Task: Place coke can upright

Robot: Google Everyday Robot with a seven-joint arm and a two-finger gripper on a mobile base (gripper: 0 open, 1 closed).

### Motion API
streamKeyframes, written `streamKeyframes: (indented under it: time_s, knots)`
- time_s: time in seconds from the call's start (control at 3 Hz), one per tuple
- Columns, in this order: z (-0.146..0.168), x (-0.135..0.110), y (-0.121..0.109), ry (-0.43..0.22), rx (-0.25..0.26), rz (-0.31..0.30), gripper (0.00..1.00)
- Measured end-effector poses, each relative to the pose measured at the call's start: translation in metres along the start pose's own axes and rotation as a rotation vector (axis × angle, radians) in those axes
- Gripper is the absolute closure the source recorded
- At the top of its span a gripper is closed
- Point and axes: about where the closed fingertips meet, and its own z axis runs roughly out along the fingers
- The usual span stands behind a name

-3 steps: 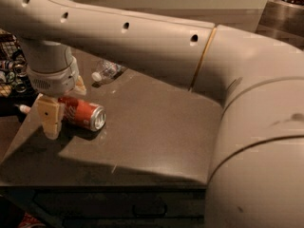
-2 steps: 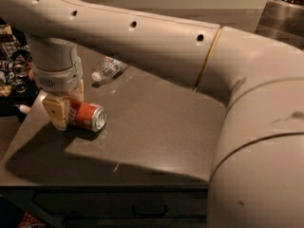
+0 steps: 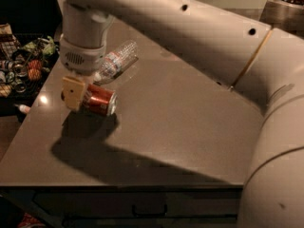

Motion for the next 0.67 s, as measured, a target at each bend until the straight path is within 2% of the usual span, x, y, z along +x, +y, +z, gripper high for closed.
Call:
streamKeyframes:
  time_s: [0.33,0.67]
  knots:
    - [-0.035,0.011,-0.018,-0.15,-0.039,-0.019,1.0]
    - [-0.069,0.033,-0.039,-0.331,-0.052,-0.02,1.0]
